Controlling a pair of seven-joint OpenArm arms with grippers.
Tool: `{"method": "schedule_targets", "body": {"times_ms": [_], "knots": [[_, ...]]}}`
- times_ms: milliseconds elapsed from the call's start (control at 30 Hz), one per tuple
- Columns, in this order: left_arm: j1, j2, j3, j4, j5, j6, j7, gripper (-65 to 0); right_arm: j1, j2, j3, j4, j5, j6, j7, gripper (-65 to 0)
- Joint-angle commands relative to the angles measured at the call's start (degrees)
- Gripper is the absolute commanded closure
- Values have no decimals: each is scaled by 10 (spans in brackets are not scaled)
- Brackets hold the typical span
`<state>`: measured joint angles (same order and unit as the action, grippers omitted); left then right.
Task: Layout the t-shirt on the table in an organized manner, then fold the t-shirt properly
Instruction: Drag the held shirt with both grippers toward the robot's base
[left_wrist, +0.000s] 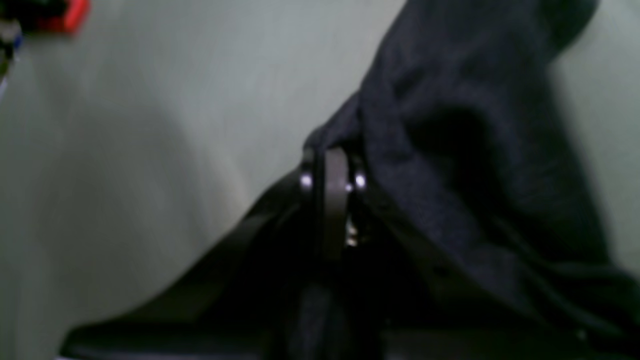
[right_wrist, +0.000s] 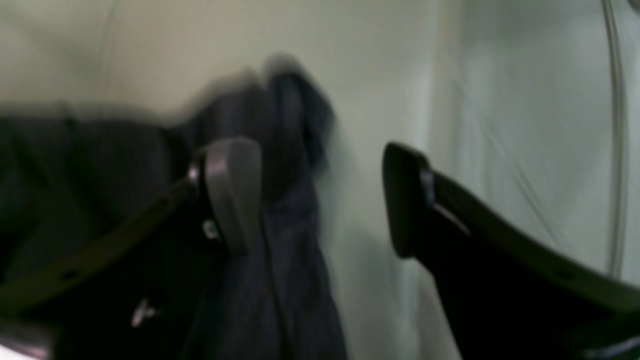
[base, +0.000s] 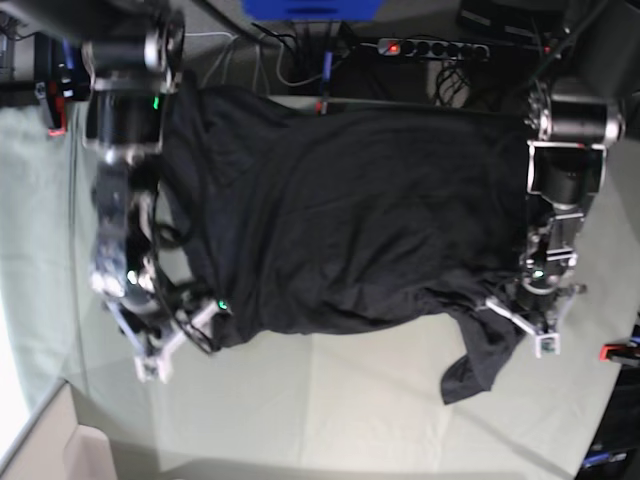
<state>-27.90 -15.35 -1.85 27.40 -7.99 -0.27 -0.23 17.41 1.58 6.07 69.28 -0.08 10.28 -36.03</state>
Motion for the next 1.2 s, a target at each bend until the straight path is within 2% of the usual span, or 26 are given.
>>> {"method": "schedule_targets", "body": {"times_ms": [0, 100, 200, 300, 333, 400, 500, 533, 700, 733, 867, 1000, 1167], "knots": [[3, -15, -2, 35, -2, 5, 5, 0, 29, 1, 0, -15, 1, 0, 8, -393], [46, -25, -2, 141, -36, 5, 63, 0, 78, 1, 1, -102, 2, 0, 16, -393], [89, -43, -2, 244, -79, 5, 121, 0, 92, 1, 1, -159, 2, 0, 60, -390], [128, -61, -2, 315, -113, 5, 144, 0, 87, 0, 1, -183, 2, 0, 104, -375], [141, -65, -2, 334, -121, 5, 146, 0, 80, 0, 1, -189, 2, 0, 115, -354], [166, -75, -3, 362, -132, 5, 143, 0, 70, -3, 1, -189, 2, 0, 133, -269], [202, -79, -51, 395, -153, 2, 145, 0, 56, -6, 0, -187, 3, 0, 144, -43], [212, -77, -77, 404, -162, 2, 145, 0, 52, -5, 1, -177, 3, 0, 140, 0], [273, -60, -196, 471, -216, 1, 146, 0, -51, -6, 0, 4, 4, 1, 143, 0], [286, -59, -211, 485, -223, 1, 146, 0, -72, -6, 0, 45, 4, 10, 140, 0], [342, -58, -243, 553, -261, 1, 147, 0, -172, -7, 5, 207, 4, 90, 139, 0], [410, -57, -266, 608, -307, 1, 147, 0, -291, -4, 6, 338, 4, 129, 144, 0], [504, -28, -312, 657, -365, 0, 143, 0, -416, 0, 21, 419, 4, 198, 146, 0]]}}
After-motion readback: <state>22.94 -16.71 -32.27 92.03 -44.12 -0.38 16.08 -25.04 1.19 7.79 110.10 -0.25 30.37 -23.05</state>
